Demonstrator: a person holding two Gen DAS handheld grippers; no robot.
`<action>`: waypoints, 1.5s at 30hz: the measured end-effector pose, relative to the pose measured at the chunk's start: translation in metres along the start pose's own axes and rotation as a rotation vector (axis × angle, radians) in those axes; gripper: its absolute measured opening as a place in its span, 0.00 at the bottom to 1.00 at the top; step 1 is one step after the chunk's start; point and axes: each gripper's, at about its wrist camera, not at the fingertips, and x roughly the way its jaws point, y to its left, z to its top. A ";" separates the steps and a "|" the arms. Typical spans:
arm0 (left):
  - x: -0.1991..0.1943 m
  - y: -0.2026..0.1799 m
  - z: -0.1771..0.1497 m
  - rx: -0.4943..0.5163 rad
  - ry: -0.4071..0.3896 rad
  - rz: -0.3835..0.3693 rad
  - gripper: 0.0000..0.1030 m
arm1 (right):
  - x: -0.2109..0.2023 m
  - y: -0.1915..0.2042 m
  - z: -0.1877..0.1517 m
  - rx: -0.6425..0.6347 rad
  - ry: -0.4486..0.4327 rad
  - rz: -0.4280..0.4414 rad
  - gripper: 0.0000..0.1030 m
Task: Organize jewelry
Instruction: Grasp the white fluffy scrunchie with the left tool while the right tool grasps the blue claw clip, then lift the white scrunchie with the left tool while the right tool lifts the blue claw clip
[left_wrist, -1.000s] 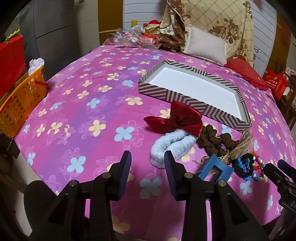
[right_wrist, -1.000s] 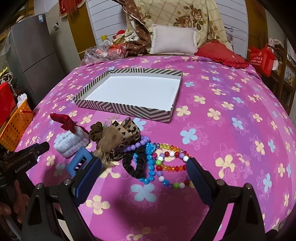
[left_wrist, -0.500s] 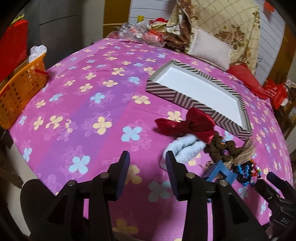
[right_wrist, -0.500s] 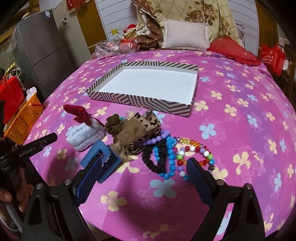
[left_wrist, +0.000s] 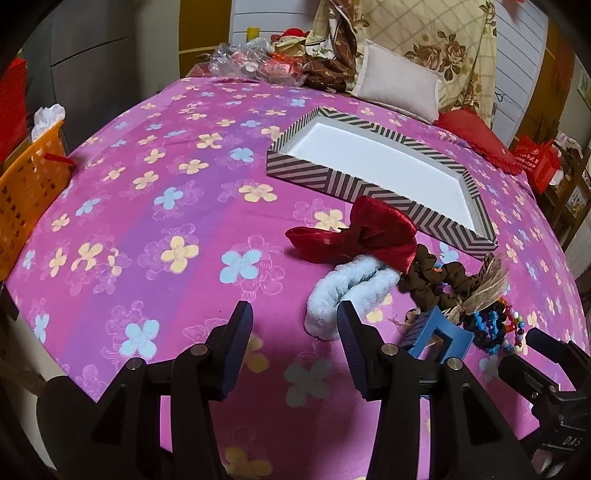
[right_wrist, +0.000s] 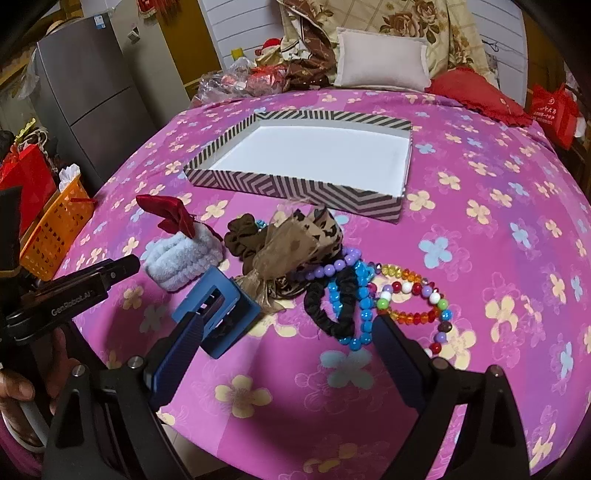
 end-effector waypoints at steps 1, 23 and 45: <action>0.001 0.000 0.000 0.002 0.001 0.000 0.54 | 0.001 0.001 0.000 -0.001 0.003 0.002 0.93; 0.032 0.002 0.004 0.042 0.089 -0.162 0.56 | 0.021 0.011 -0.005 0.054 0.061 0.108 0.93; 0.027 0.026 0.013 -0.022 0.027 -0.147 0.27 | 0.043 0.028 0.002 0.045 0.105 0.165 0.65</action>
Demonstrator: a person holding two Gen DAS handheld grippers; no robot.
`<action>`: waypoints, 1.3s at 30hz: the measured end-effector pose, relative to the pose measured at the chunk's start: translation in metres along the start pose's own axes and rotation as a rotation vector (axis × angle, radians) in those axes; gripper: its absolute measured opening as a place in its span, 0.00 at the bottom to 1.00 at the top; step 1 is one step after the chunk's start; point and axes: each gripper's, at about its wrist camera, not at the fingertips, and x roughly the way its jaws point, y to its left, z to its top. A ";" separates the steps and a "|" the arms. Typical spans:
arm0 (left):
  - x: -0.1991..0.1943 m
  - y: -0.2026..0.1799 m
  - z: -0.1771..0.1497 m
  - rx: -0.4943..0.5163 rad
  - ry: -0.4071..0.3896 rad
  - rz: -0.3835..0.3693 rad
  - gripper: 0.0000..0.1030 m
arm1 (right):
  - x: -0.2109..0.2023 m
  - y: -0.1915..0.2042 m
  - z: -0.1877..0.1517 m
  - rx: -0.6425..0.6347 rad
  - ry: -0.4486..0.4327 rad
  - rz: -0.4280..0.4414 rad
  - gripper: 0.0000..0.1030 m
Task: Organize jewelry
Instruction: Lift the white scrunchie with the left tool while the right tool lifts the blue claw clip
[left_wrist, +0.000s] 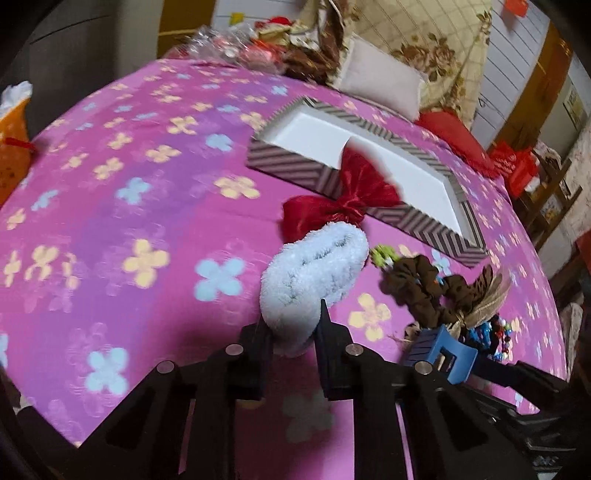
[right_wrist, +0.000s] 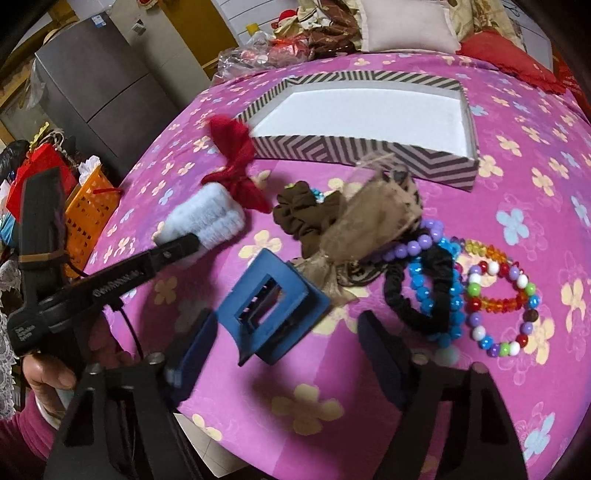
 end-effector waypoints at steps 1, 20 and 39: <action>-0.002 0.002 0.000 0.001 -0.008 0.009 0.27 | 0.002 0.001 0.001 -0.001 0.005 0.006 0.56; -0.030 0.001 0.014 -0.001 -0.080 0.035 0.27 | -0.008 0.016 0.015 -0.112 -0.033 0.095 0.14; -0.033 -0.001 0.051 -0.010 -0.126 0.049 0.27 | -0.029 0.017 0.071 -0.141 -0.090 0.123 0.14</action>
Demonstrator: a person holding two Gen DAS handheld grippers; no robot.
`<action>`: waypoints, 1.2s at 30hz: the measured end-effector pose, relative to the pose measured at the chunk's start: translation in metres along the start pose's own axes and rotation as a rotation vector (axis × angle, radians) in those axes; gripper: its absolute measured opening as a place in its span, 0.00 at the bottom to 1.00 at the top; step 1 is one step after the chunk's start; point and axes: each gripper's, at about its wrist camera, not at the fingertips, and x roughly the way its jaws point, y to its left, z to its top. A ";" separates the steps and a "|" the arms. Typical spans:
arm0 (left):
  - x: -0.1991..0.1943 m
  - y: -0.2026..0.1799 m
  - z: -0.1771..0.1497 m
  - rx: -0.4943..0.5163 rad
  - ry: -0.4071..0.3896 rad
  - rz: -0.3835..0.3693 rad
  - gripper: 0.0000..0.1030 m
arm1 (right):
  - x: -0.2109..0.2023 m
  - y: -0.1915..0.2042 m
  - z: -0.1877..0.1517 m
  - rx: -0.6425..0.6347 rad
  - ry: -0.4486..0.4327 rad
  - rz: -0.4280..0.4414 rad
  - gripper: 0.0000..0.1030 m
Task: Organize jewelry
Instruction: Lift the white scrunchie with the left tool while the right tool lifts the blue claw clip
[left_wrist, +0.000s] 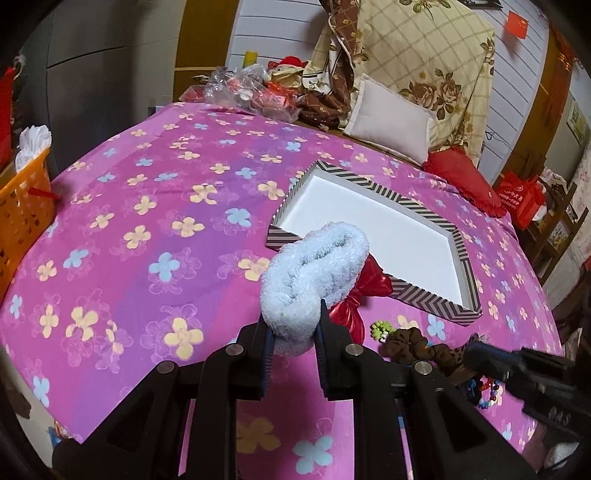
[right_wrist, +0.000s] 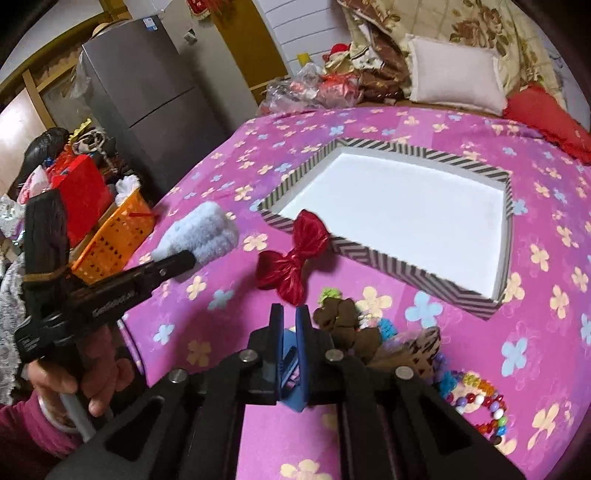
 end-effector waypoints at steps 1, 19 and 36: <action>0.001 0.001 0.000 -0.002 0.002 0.002 0.27 | 0.002 -0.001 -0.003 0.007 0.014 -0.005 0.32; 0.002 0.010 -0.016 -0.010 0.016 0.005 0.27 | 0.057 -0.019 -0.061 0.218 0.163 0.027 0.60; 0.003 -0.001 -0.006 0.002 0.008 0.002 0.27 | 0.035 -0.002 -0.034 0.124 0.067 0.090 0.32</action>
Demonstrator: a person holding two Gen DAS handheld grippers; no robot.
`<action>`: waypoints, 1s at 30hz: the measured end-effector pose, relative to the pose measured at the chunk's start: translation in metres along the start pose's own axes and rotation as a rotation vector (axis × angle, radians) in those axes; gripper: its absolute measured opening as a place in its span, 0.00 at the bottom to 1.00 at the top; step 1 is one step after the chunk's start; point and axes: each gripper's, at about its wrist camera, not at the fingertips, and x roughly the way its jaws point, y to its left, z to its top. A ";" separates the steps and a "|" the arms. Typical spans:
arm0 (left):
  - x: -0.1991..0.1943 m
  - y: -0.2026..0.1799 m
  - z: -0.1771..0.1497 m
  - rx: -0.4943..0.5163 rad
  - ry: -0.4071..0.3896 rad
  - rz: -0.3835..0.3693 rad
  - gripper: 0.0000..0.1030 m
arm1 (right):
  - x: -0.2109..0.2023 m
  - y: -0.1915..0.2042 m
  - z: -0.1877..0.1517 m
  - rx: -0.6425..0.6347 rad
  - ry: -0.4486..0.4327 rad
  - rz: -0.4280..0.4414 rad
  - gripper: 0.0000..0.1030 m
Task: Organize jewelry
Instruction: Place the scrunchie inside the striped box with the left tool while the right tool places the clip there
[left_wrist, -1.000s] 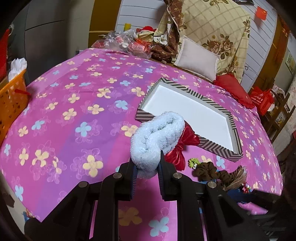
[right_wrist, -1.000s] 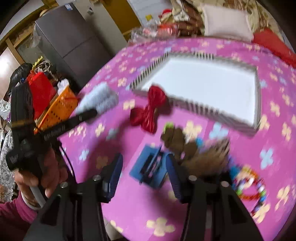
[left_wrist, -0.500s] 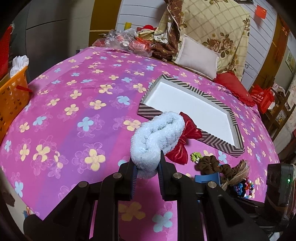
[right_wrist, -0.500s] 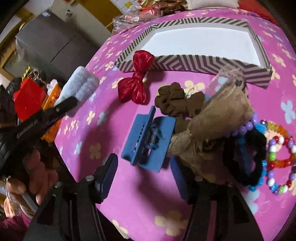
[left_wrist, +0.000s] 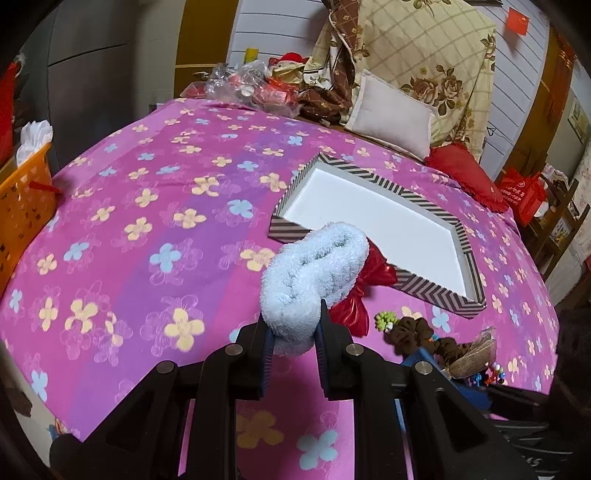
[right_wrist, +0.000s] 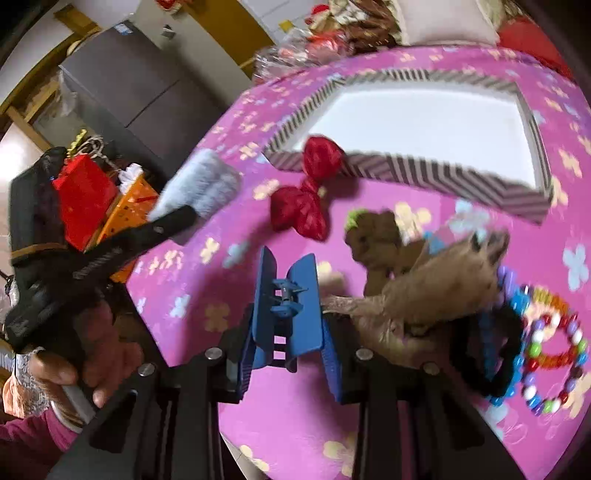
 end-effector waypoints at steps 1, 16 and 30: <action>0.000 0.000 0.002 -0.001 -0.001 -0.003 0.27 | -0.004 0.001 0.004 -0.005 -0.007 0.003 0.32; 0.038 -0.016 0.059 -0.005 0.006 -0.015 0.27 | -0.023 -0.025 0.110 0.060 -0.138 0.016 0.32; 0.098 -0.024 0.088 -0.028 0.056 0.015 0.27 | 0.043 -0.077 0.189 0.236 -0.127 -0.008 0.32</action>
